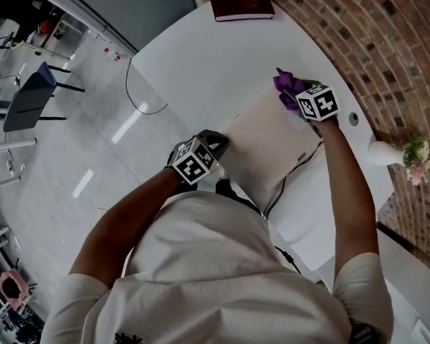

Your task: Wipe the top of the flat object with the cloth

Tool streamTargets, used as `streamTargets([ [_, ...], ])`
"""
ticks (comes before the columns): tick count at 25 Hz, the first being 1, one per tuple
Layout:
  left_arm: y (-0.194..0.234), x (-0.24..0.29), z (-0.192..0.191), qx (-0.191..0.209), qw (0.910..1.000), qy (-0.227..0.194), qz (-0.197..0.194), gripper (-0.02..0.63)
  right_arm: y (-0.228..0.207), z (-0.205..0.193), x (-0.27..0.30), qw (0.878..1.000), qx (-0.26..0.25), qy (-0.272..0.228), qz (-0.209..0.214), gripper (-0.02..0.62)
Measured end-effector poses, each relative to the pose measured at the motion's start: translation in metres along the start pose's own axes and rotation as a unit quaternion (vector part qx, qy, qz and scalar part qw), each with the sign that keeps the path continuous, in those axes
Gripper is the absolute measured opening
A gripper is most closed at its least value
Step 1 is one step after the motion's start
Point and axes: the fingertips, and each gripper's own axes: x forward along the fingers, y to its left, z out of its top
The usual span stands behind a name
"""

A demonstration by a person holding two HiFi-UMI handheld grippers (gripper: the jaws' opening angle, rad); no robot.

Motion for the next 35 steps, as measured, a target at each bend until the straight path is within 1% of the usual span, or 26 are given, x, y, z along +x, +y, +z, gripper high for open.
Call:
streamTargets([
  [8,0.0,-0.001,0.001,-0.011,0.9999,-0.002,0.001,0.025,-0.04,0.0,0.0,0.999,-0.018,0.022,-0.047,0.126],
  [11,0.001,-0.001,0.001,-0.016,0.9999,-0.003,0.001,0.025,-0.043,0.004,-0.004,0.998,-0.023,0.014,-0.06,0.126],
  [13,0.001,-0.001,0.0,-0.019,0.9998,-0.004,0.0,0.025,-0.035,0.007,-0.009,0.998,-0.025,0.005,-0.058,0.126],
  [16,0.001,-0.001,-0.001,-0.02,0.9998,-0.005,0.0,0.025,-0.01,0.011,-0.02,0.999,-0.033,-0.011,-0.035,0.126],
  [18,0.001,-0.002,-0.001,-0.022,0.9997,-0.008,-0.001,0.025,0.016,0.014,-0.028,0.999,-0.043,-0.02,-0.015,0.126],
  [24,0.001,-0.003,-0.003,-0.03,0.9995,-0.007,-0.008,0.025,0.116,0.007,-0.044,0.995,-0.077,-0.023,0.065,0.126],
  [27,0.001,-0.006,0.0,-0.025,0.9996,-0.008,-0.01,0.025,0.168,-0.003,-0.046,0.99,-0.087,-0.014,0.111,0.126],
  [31,-0.001,-0.005,-0.004,-0.028,0.9995,-0.008,-0.014,0.025,0.229,-0.021,-0.04,0.981,-0.092,0.008,0.168,0.126],
  [33,-0.002,-0.005,-0.005,-0.028,0.9995,-0.007,-0.014,0.025,0.251,-0.032,-0.034,0.977,-0.097,0.024,0.188,0.126],
  [35,-0.001,-0.005,-0.005,-0.026,0.9995,-0.006,-0.015,0.025,0.261,-0.041,-0.026,0.975,-0.104,0.035,0.195,0.126],
])
